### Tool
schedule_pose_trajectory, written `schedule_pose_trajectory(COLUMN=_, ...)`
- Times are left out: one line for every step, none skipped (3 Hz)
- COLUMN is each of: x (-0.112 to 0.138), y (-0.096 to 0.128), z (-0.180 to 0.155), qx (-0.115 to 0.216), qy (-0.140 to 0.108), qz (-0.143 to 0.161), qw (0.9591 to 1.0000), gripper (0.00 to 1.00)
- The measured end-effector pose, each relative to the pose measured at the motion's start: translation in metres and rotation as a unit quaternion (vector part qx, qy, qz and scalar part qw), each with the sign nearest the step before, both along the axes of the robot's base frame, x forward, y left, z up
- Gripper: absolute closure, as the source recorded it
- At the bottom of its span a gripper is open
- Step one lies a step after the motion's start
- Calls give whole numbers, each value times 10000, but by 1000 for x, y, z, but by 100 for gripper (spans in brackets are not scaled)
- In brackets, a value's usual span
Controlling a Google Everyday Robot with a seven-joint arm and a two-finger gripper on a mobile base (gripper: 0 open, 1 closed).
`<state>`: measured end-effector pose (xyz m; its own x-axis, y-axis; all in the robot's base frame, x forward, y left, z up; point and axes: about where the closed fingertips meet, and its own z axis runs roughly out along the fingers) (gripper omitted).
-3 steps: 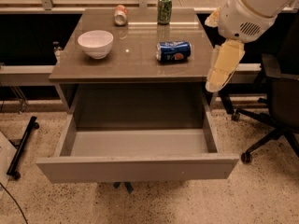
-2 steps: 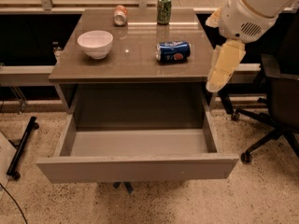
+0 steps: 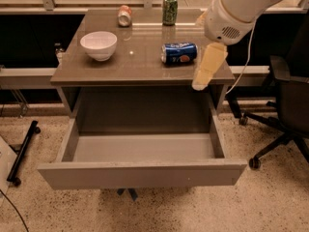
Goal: Place pepsi can into top drawer
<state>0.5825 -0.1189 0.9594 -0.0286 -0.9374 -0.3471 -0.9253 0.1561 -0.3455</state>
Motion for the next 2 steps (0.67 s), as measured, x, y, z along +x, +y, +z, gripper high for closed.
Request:
schedule_pose_trajectory(x=31, y=17, z=-14, qx=123, qy=2, qz=112, qw=9999, gripper=0)
schedule_pose_trajectory(x=63, y=29, z=-31, qx=269, qy=45, qz=203, qw=9994, gripper=0)
